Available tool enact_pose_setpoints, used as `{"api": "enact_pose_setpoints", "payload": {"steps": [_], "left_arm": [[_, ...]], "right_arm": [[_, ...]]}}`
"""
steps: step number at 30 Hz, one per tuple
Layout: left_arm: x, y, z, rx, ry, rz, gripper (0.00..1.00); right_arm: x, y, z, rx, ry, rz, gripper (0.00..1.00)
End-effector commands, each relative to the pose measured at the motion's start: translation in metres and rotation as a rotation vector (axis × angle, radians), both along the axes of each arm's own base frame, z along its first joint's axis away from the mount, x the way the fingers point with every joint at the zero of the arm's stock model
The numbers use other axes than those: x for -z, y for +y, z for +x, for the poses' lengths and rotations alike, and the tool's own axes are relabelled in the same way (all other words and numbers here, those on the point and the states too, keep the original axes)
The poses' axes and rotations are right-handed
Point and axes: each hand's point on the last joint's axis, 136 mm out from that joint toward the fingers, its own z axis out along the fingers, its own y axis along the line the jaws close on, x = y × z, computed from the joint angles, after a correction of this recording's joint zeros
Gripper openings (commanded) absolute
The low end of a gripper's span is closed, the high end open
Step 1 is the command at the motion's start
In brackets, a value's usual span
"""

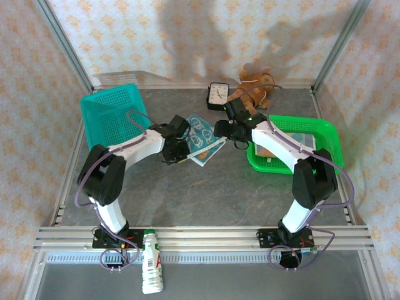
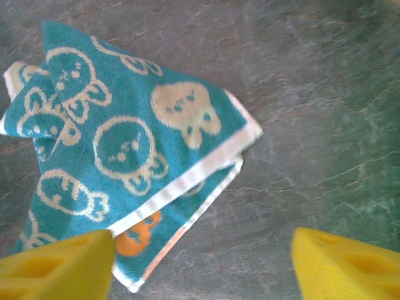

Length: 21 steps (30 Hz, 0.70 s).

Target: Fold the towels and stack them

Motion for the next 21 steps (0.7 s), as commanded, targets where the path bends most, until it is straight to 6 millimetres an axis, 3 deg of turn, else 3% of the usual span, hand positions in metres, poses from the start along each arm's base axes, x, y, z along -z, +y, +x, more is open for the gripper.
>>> {"api": "enact_pose_setpoints", "payload": {"steps": [1, 6, 10, 15, 21], "left_arm": [[0.008, 0.039, -0.026, 0.014, 0.050, 0.111, 0.00], [0.015, 0.049, -0.037, 0.037, 0.074, 0.132, 0.00], [0.019, 0.048, -0.039, 0.029, 0.073, 0.117, 0.00], [0.017, 0.049, -0.039, 0.038, 0.067, 0.127, 0.00], [0.015, 0.048, -0.037, 0.043, 0.063, 0.122, 0.00]], "right_arm": [[0.004, 0.018, 0.001, -0.018, 0.032, 0.046, 0.64], [0.035, 0.032, 0.000, 0.006, 0.128, 0.103, 0.50], [0.064, 0.033, -0.002, 0.044, 0.201, 0.097, 0.42], [0.086, 0.025, 0.002, 0.118, 0.237, 0.075, 0.31], [0.105, 0.014, 0.004, 0.174, 0.277, 0.079, 0.30]]}}
